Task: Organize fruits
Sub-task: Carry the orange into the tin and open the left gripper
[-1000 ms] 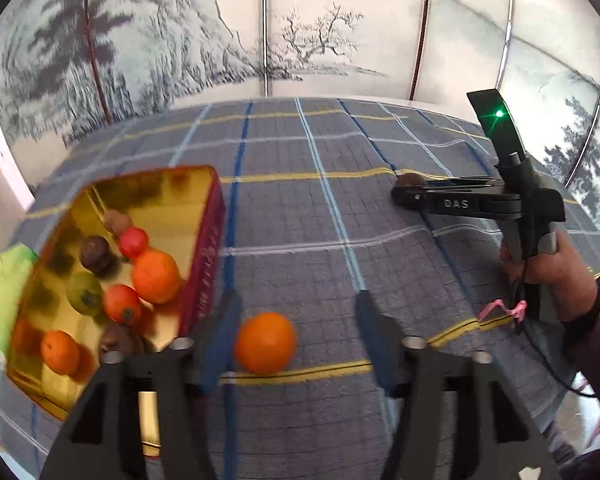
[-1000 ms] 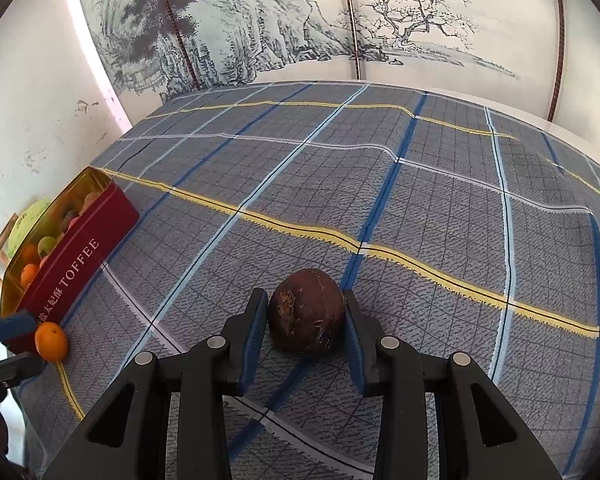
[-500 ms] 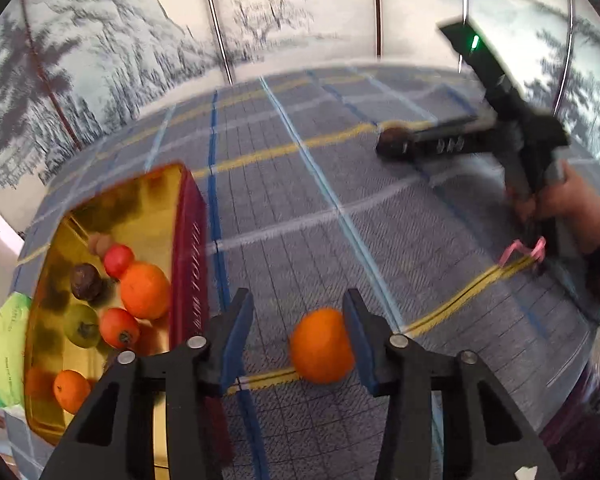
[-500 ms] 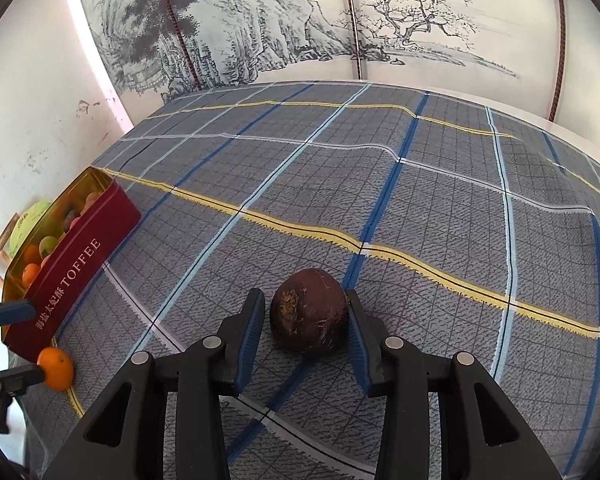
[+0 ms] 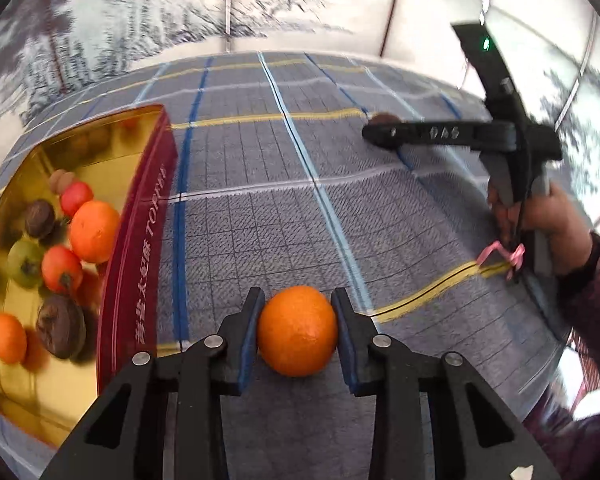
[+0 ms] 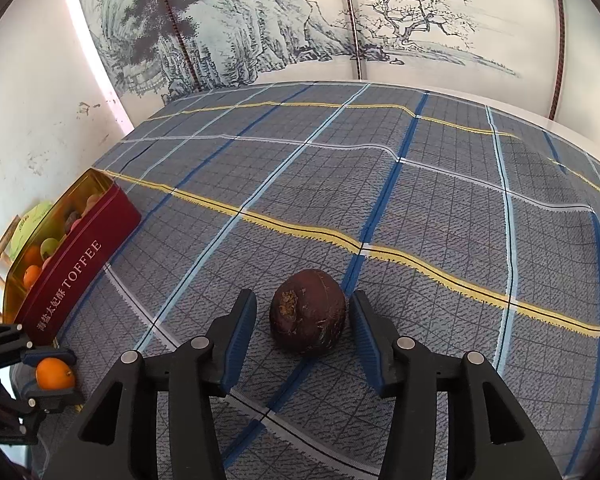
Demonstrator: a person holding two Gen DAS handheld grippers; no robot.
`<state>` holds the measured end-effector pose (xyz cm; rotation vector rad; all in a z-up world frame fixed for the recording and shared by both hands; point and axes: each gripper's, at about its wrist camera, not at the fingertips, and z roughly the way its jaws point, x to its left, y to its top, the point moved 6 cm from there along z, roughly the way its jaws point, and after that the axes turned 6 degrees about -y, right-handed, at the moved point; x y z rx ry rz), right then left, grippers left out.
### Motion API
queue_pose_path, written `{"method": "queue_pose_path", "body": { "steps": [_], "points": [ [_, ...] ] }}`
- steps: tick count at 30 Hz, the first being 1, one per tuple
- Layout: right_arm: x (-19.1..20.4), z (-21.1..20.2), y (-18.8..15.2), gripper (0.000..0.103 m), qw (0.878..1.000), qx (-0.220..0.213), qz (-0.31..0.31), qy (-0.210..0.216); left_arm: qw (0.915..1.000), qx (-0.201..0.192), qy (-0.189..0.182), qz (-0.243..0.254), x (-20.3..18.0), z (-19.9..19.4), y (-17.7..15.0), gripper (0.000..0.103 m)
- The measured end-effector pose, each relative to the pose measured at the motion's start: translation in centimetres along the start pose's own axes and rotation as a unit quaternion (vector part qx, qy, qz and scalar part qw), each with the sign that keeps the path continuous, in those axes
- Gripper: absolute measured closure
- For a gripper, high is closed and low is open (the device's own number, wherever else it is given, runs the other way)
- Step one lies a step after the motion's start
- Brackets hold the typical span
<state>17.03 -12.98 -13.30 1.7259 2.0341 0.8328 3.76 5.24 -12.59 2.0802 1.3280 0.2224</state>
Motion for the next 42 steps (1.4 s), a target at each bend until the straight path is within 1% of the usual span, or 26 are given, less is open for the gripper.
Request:
{"method": "queue_pose_path", "body": {
  "steps": [2,3,5,7,11,15,18,20,25,30,35,42],
  "points": [
    [0.0,0.0,0.0,0.053,1.0,0.0,0.0,-0.001,0.9993,-0.024,0.0,-0.028,0.0,-1.1,0.1,0.073],
    [0.1,0.0,0.0,0.053,1.0,0.0,-0.001,-0.003,0.9977,-0.038,-0.01,-0.056,0.1,-1.9,0.0,0.073],
    [0.1,0.1,0.1,0.053,1.0,0.001,-0.003,-0.006,0.9941,-0.059,-0.022,-0.088,0.5,-3.2,-0.1,0.073],
    [0.2,0.1,0.0,0.053,1.0,0.001,-0.006,-0.009,0.9917,-0.076,-0.016,-0.103,0.8,-4.5,0.0,0.073],
    [0.3,0.1,0.1,0.053,1.0,0.002,-0.009,-0.015,0.9892,-0.091,-0.01,-0.115,1.7,-6.8,0.4,0.073],
    [0.5,0.2,0.1,0.053,1.0,0.002,-0.013,-0.019,0.9865,-0.11,0.021,-0.119,3.7,-9.1,0.6,0.073],
    [0.5,0.2,0.1,0.053,1.0,0.002,-0.015,-0.022,0.9826,-0.115,0.046,-0.139,5.8,-9.9,0.3,0.073],
    [0.6,0.2,0.1,0.053,1.0,0.003,-0.016,-0.024,0.9782,-0.114,0.065,-0.161,7.9,-10.3,-0.2,0.073],
    [0.6,0.4,0.2,0.053,1.0,0.003,-0.018,-0.025,0.9685,-0.118,0.095,-0.198,12.3,-11.0,-1.0,0.073],
    [0.5,0.3,0.1,0.053,1.0,0.003,-0.017,-0.025,0.9655,-0.12,0.121,-0.197,14.5,-10.8,-0.9,0.073],
    [0.6,0.3,0.1,0.053,0.999,0.003,-0.019,-0.026,0.9656,-0.12,0.136,-0.186,15.4,-10.1,-0.5,0.072],
    [0.7,0.3,0.1,0.053,0.999,0.003,-0.019,-0.026,0.9664,-0.108,0.149,-0.179,16.3,-8.6,-0.1,0.072]
  ]
}}
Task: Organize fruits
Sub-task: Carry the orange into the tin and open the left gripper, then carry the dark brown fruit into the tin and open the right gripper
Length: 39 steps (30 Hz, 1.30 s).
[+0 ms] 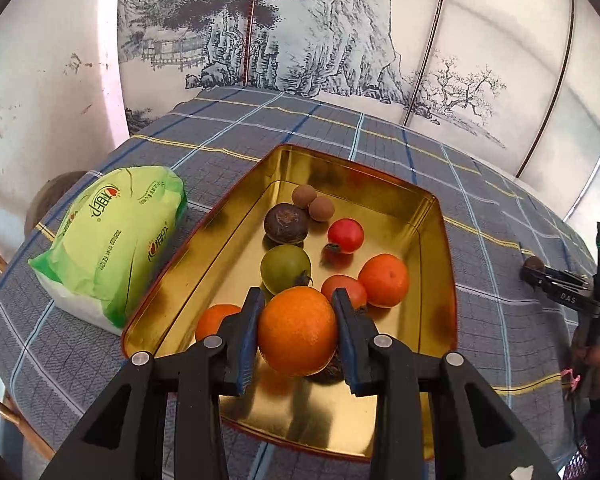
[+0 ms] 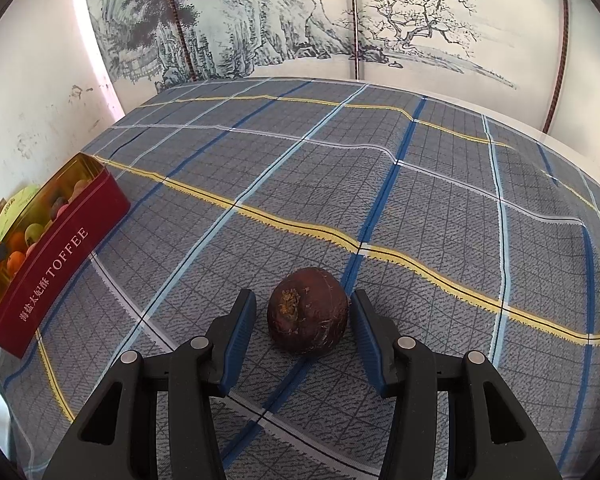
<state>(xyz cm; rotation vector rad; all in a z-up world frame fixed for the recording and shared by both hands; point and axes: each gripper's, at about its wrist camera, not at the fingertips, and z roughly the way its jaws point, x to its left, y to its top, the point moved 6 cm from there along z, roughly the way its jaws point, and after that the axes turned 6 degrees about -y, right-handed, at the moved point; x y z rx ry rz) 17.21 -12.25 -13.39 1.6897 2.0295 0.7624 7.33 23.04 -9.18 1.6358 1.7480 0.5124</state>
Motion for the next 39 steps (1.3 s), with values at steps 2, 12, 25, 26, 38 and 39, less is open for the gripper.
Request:
{"method": "queue_pose_path", "body": {
  "steps": [2,12,25,26,38,39],
  "points": [
    [0.1,0.0,0.0,0.053,1.0,0.0,0.0,-0.001,0.9999,-0.002,0.007,0.008,-0.1,0.2,0.0,0.072],
    [-0.1,0.1,-0.1,0.053,1.0,0.001,-0.008,-0.009,0.9995,-0.007,0.022,0.02,0.0,0.8,0.7,0.072],
    [0.3,0.1,-0.2,0.065,1.0,0.0,-0.023,-0.021,0.9974,-0.03,0.057,0.034,-0.4,-0.4,0.8,0.05],
    [0.5,0.0,-0.3,0.066,0.999,0.0,-0.024,-0.022,0.9972,-0.031,0.058,0.035,-0.4,-0.6,0.7,0.046],
    [0.7,-2.4,-1.4,0.066,1.0,-0.006,0.019,0.014,0.995,-0.051,0.082,0.024,-0.3,-3.1,-0.2,0.02],
    [0.8,-2.8,-1.4,0.066,1.0,-0.008,0.023,0.019,0.9953,-0.05,0.079,0.023,-0.3,-3.2,-0.3,0.02]
  ]
}}
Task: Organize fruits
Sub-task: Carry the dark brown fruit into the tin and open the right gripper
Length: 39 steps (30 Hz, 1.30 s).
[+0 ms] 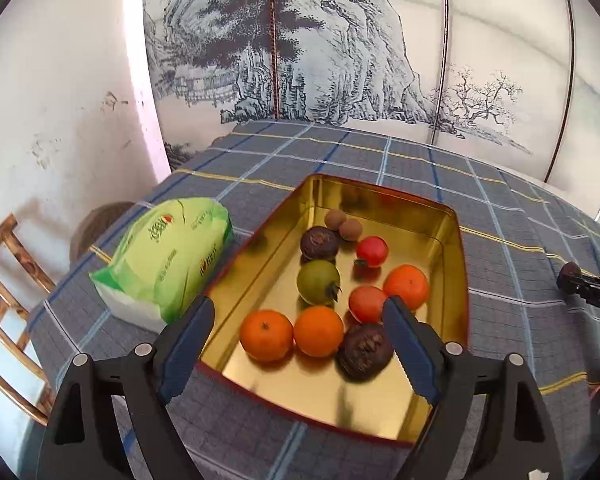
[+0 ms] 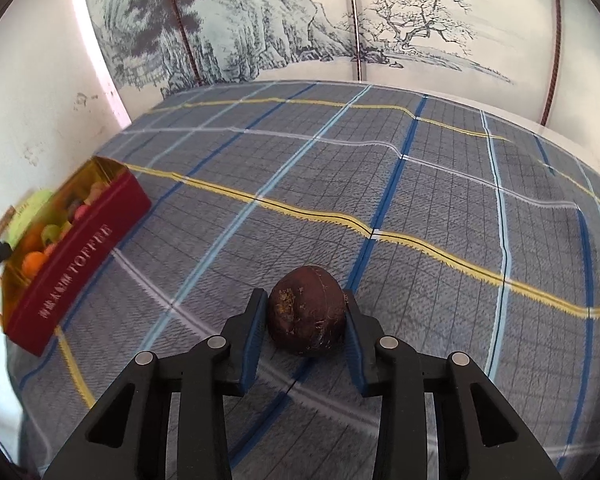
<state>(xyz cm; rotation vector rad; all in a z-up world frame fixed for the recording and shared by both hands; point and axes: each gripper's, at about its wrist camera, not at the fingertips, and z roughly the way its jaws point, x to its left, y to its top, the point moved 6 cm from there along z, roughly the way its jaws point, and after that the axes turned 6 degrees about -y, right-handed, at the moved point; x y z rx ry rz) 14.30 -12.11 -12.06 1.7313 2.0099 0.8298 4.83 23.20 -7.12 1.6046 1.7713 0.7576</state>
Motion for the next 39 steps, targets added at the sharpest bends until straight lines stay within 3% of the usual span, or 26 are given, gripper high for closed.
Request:
{"method": "queue_pose_path", "body": {
  "steps": [9,18,28,39],
  "points": [
    [1.9,-3.5,-0.2,0.066,0.999,-0.02,0.004,0.032,0.9999,-0.005,-0.012,0.003,-0.8,-1.5,-0.7,0.018],
    [10.2,-5.0,1.9,0.066,0.993,-0.023,-0.045,0.111,0.9999,-0.011,-0.005,-0.011,0.7,-2.6,-0.7,0.011],
    [22.9,-1.9,4.5,0.066,0.976,-0.005,-0.144,0.162,0.9988,-0.035,0.025,-0.022,3.0,-3.4,-0.8,0.003],
    [27.7,3.1,5.5,0.066,0.973,0.034,-0.165,0.16,0.9981,-0.048,0.038,0.002,3.1,-3.2,-0.8,0.001]
  ]
}}
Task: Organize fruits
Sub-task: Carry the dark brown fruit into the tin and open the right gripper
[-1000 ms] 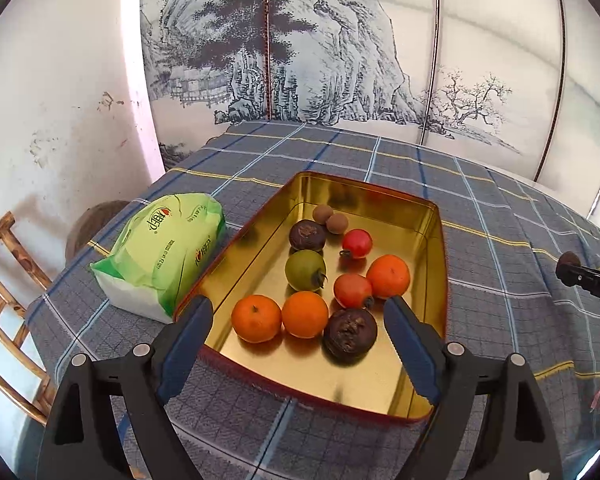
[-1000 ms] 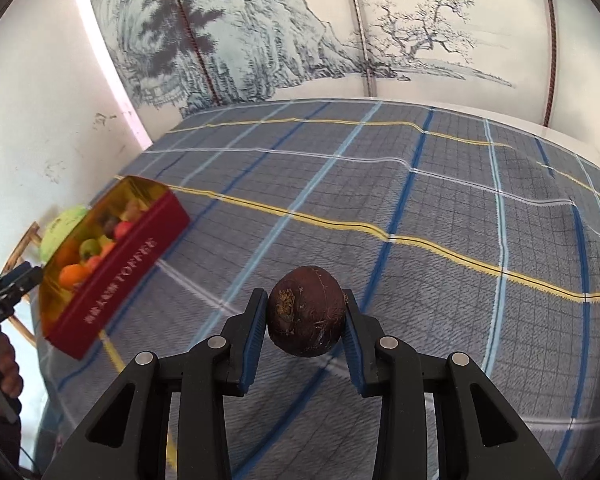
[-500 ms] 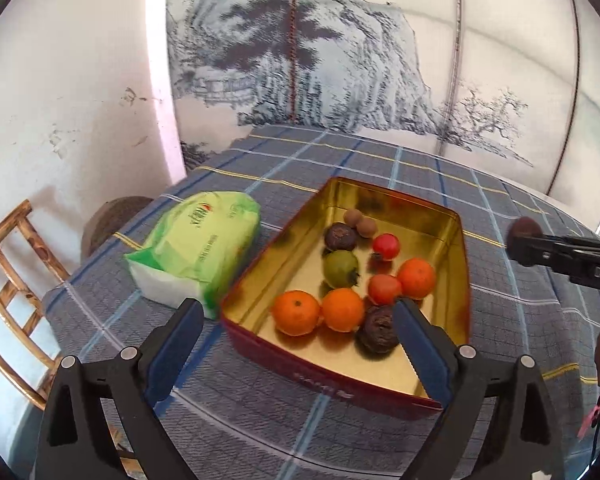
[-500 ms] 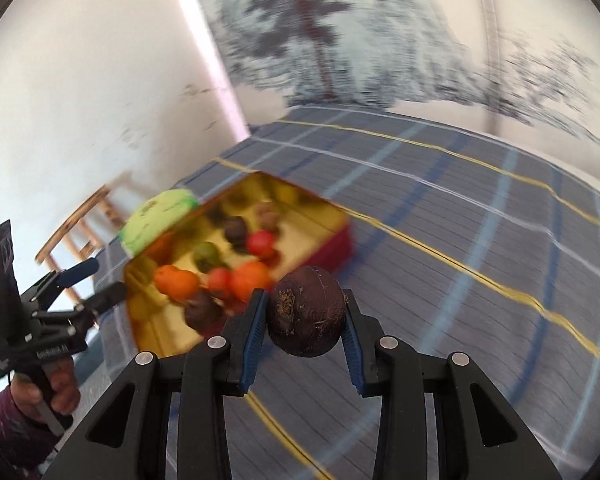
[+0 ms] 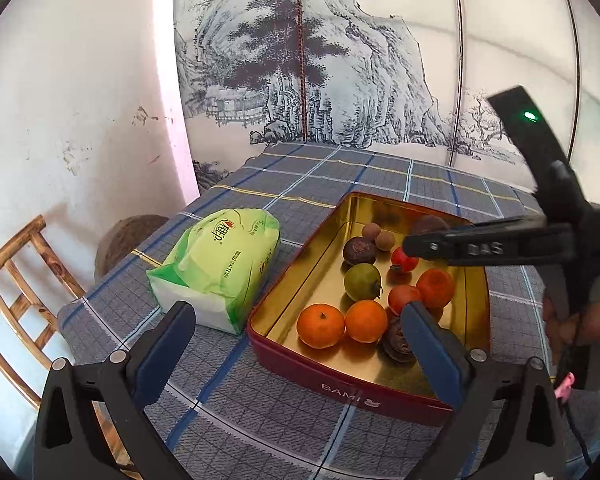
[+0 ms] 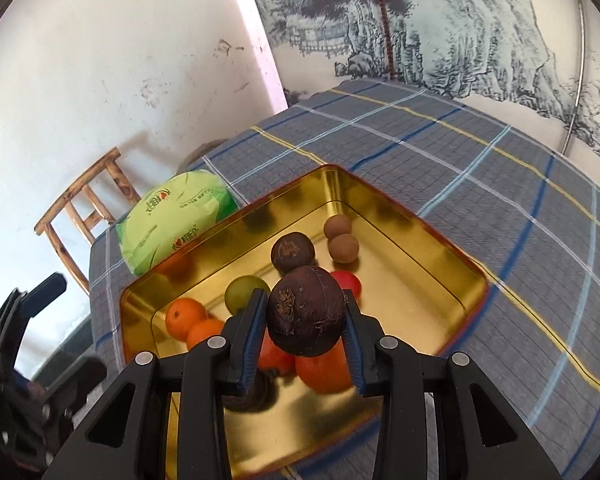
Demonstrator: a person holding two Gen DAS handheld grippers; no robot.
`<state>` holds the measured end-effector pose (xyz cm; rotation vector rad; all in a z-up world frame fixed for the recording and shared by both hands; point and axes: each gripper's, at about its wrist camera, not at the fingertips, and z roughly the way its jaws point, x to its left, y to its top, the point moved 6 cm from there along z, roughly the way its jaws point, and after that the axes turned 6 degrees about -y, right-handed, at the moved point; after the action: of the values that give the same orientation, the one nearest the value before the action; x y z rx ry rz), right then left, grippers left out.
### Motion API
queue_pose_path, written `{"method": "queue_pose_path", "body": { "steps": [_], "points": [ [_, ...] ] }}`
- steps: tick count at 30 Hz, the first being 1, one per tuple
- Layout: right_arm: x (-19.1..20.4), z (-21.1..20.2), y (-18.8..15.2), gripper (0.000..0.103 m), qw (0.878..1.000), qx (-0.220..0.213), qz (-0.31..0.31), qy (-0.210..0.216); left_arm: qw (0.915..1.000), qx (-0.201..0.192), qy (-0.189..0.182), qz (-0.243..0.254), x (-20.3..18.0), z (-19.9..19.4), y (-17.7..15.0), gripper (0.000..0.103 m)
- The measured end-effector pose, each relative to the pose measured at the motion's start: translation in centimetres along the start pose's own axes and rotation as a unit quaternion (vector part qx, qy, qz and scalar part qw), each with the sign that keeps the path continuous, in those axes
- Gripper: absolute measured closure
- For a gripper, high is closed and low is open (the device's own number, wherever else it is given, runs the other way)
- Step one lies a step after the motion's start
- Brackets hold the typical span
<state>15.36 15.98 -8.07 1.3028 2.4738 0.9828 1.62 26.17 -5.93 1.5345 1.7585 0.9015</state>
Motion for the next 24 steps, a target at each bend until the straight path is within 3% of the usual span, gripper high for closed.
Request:
{"method": "queue_pose_path", "body": {
  "steps": [9,21,23,24],
  "points": [
    [0.7,2.4,1.0,0.066,1.0,0.014,-0.003,-0.004,0.9998,0.012,-0.001,0.017,-0.6,0.7,-0.5,0.001],
    [1.4,1.8,1.6,0.065,1.0,-0.007,-0.006,-0.018,0.9997,0.024,-0.005,0.01,-0.5,1.3,-0.9,0.001],
    [1.7,0.6,1.6,0.061,0.999,-0.024,-0.008,-0.023,0.9997,0.022,-0.002,0.011,-0.5,1.3,-0.9,0.001],
    [2.0,-0.3,1.5,0.053,0.999,-0.037,-0.009,-0.027,0.9997,0.02,0.001,0.014,-0.5,1.2,-0.9,0.001]
  ]
}}
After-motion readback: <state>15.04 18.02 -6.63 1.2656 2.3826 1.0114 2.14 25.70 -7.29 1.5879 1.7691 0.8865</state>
